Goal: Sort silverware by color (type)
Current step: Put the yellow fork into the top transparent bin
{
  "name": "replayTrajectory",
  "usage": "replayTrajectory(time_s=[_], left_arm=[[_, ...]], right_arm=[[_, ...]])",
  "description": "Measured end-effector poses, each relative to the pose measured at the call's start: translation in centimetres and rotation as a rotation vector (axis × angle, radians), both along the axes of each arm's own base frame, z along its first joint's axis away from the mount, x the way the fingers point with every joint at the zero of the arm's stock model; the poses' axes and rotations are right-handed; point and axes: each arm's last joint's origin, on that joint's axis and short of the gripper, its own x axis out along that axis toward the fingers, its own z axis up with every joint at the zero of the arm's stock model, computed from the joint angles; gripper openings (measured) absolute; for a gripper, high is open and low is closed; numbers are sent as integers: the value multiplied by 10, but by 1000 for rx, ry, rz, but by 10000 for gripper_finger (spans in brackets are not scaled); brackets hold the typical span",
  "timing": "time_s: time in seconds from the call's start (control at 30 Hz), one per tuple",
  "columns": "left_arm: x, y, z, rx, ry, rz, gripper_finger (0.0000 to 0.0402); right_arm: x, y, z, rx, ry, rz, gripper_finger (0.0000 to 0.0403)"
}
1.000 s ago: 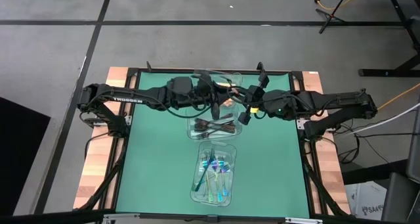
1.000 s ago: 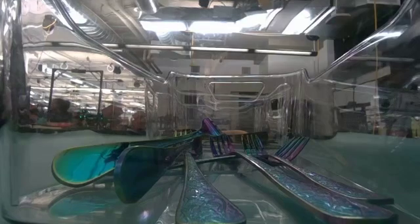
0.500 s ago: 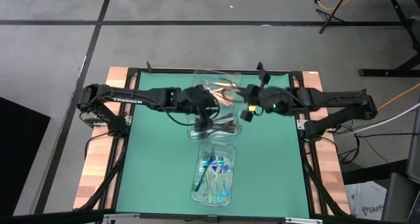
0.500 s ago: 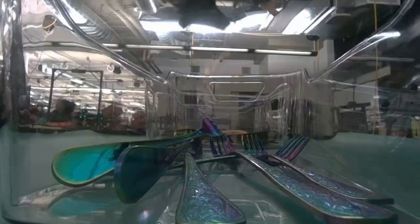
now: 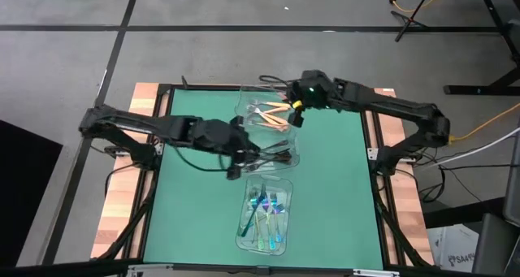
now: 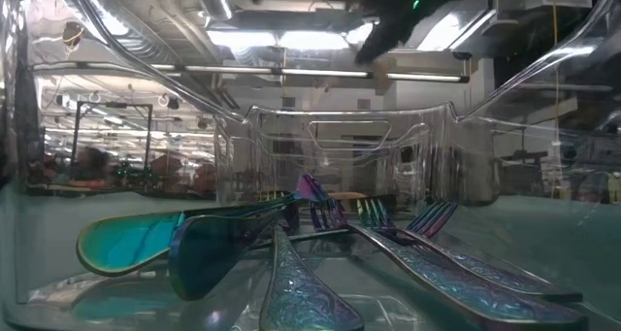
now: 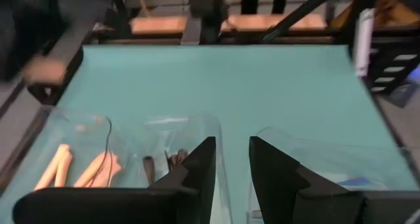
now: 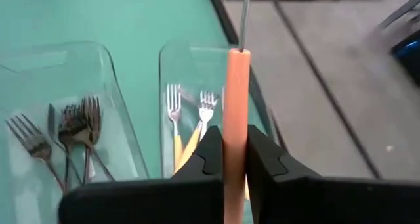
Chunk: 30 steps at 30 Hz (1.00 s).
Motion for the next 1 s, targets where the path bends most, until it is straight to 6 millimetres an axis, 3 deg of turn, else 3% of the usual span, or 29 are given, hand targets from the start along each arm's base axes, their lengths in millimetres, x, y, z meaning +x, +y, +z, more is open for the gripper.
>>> replayTrajectory(time_s=[0.1, 0.23, 0.43, 0.6, 1.0], left_arm=[[-22, -4, 9, -1, -46, -22, 86], [-55, -4, -2, -7, -113, -32, 86], [-106, 4, -42, -28, -266, -34, 86], [-138, 9, -80, -26, -426, -42, 86], [-190, 23, -147, 9, -648, -14, 86]], right_arm=[[11, -21, -18, 34, 30, 10, 11], [21, -47, -43, 46, 95, 35, 11], [35, -77, -77, 108, 112, 83, 12], [43, -94, -99, 141, 103, 114, 12], [47, -112, -129, 241, 108, 153, 12]])
